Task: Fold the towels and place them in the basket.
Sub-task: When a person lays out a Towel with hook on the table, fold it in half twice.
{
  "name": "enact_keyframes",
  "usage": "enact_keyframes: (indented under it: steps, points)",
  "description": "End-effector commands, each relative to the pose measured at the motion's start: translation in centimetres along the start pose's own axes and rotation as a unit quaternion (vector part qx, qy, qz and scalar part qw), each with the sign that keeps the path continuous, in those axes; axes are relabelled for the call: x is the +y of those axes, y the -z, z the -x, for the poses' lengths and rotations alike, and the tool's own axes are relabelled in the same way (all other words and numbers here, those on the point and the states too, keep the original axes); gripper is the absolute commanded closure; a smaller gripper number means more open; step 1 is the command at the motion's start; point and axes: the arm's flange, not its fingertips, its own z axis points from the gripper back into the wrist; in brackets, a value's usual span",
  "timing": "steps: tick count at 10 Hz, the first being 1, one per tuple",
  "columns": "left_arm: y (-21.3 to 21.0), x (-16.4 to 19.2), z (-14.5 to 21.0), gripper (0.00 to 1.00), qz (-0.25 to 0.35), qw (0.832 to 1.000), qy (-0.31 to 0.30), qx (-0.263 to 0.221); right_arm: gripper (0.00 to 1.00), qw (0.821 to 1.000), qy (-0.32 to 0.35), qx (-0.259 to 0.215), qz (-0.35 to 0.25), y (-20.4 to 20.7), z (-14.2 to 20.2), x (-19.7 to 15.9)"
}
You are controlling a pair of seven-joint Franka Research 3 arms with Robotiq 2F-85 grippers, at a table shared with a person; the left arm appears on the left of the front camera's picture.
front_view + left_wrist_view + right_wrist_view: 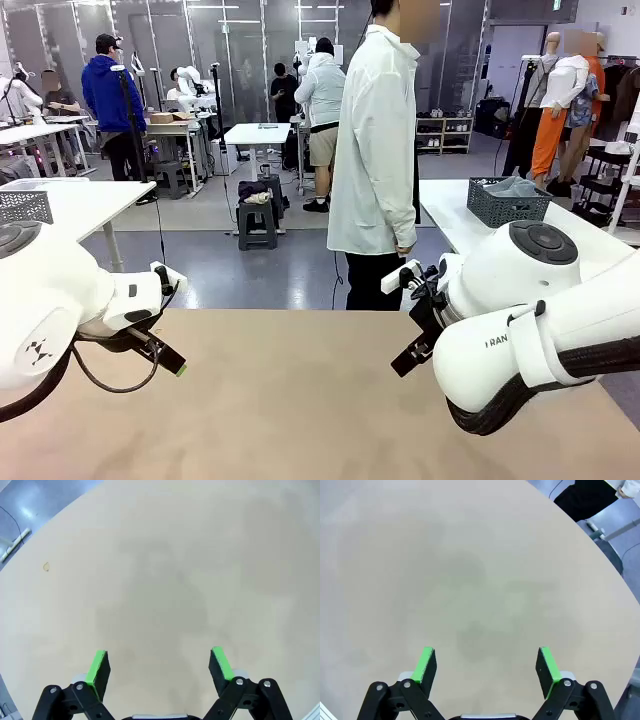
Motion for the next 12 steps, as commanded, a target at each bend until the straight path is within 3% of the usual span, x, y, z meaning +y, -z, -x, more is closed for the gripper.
enact_keyframes:
  steps: [1,12]
  points:
    - [0.0,-0.01,0.0,0.0,0.0,1.0,0.0,0.0,0.0,1.0,0.0,0.0,0.0,0.0,0.0,0.0]
    - [0.0,-0.01,0.0,0.0,0.0,1.0,0.0,0.0,0.0,1.0,0.0,0.0,0.0,0.0,0.0,0.0]
